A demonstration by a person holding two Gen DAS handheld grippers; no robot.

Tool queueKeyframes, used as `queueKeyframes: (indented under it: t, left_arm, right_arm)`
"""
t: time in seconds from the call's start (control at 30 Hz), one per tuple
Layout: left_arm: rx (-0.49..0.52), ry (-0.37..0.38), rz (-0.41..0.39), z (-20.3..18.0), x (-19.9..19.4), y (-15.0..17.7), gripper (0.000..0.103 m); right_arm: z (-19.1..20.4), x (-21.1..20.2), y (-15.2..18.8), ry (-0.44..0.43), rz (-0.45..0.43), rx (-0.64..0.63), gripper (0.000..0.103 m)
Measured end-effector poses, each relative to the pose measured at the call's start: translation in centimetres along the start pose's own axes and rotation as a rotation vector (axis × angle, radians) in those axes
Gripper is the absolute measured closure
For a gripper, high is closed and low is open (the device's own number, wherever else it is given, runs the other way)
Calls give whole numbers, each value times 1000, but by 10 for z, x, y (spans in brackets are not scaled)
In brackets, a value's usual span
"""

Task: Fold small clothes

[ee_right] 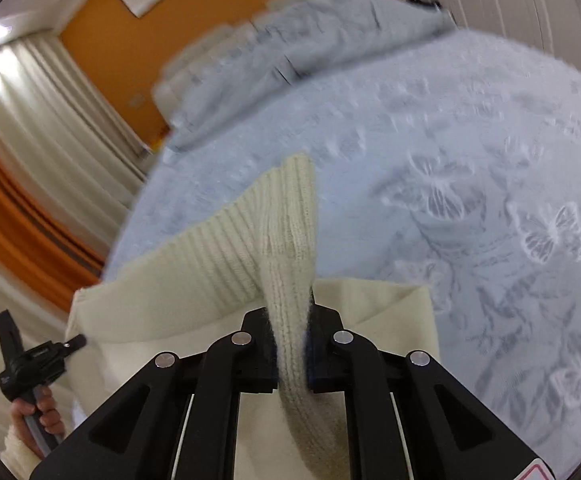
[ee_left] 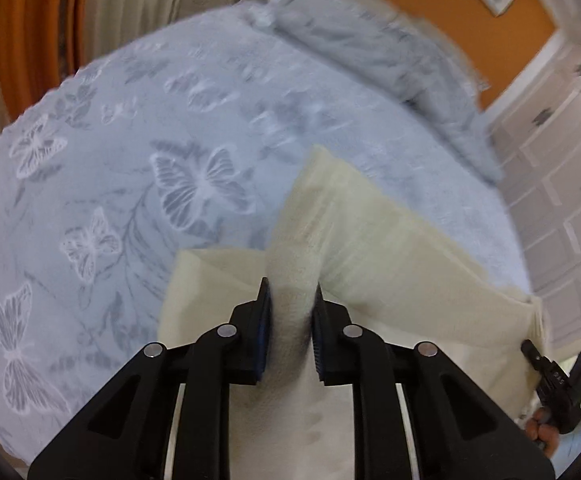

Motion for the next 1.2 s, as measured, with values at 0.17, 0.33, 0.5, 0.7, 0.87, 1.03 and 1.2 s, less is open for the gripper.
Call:
queueKeyframes:
  t: [0.17,0.33,0.5,0.7,0.87,1.03,1.2]
  left_arm:
    - [15,-173,54,33,55,36,73]
    - [46,-135,-90,15,-26,48,46]
    - [75,-42,-57,-14,-57,101,45]
    - [155,-197,12,-1,-28,150,39]
    - [201,-192,35,5,-35,160,38]
    - [95,-140,-22,19,-57,158,38]
    - [-158,-170,-91,67,-85,146,19]
  right_arm:
    - [-36,57,36,194,136,-36,87]
    - [2,-17,18,160,-75,-37,74]
    - [80,-23,96,-89,97,-96,80]
    - [134,18,171,-103,251,-359,91]
    - [60,-5,148,15,245,-176,102]
    - [-25,-66,94,188,54,-35,73]
    - [-70,-80,89,279,24,6,34]
Point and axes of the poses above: each gripper's, at about its wrist camera, not at the fingertips, and x roughly the way its jaws point, z to its left, y to its underside, the point moved 7 cm from there along x, roughly the way its jaws point, and after that the axes turned 8 degrees about -z, right-handed, at the moved point
